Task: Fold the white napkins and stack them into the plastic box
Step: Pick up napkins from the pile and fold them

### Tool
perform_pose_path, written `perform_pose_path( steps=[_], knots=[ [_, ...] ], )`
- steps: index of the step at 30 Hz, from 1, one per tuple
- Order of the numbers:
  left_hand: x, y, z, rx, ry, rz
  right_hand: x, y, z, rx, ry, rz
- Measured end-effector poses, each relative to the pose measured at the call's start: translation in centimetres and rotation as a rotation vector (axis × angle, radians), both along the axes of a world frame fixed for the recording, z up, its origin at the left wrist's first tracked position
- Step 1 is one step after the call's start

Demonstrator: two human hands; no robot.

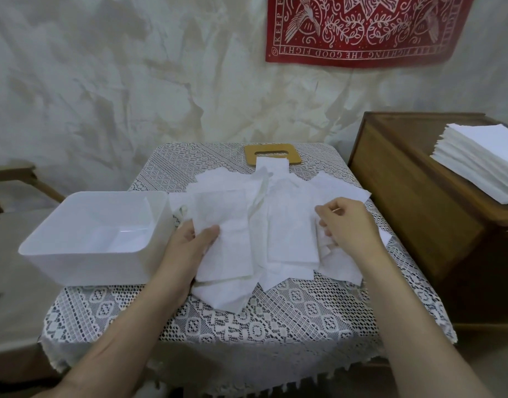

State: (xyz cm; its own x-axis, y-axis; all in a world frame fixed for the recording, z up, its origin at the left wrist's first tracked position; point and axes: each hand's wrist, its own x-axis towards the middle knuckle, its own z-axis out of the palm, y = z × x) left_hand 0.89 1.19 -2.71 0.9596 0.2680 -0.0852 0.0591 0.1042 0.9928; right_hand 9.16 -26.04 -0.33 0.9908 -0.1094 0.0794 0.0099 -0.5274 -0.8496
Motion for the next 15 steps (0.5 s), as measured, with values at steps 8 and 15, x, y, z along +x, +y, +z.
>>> perform_pose_path(
  steps=[8,15],
  knots=[
    [0.0,-0.2,0.2,0.015,0.002,0.001,0.5,0.8,-0.9,0.087,0.103,0.03],
    [-0.1,-0.2,0.3,-0.014,-0.004,-0.003,-0.7,1.7,0.5,0.113,-0.017,0.21]
  ],
)
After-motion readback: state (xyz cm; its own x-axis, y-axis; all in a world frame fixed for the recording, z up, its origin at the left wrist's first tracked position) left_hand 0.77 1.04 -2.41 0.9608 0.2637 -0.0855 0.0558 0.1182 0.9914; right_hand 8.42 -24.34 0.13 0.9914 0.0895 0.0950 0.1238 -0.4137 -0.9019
